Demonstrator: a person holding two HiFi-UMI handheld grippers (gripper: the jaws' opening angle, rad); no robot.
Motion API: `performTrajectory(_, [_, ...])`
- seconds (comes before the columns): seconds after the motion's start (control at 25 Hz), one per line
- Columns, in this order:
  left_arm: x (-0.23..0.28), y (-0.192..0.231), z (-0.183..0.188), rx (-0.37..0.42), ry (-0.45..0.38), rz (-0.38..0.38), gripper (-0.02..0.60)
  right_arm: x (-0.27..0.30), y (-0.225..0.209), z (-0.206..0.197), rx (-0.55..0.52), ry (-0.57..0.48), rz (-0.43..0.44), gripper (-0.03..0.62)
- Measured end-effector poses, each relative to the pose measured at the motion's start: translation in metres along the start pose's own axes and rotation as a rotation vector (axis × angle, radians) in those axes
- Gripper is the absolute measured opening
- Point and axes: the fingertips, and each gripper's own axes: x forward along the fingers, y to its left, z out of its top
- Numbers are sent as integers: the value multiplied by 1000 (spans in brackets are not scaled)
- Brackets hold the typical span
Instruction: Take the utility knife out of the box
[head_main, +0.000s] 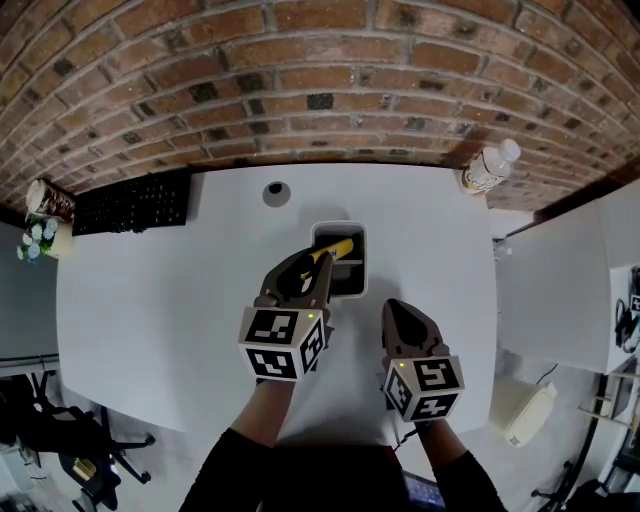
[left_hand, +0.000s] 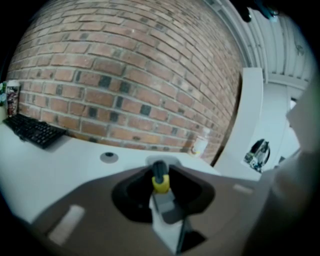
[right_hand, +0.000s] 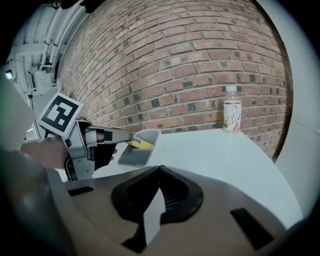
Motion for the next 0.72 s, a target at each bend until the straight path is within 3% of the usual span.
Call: performTrajectory(0.72, [-13,-7,10,-19,-46,-53,74,-25,4,5,-3,-46,-57,8])
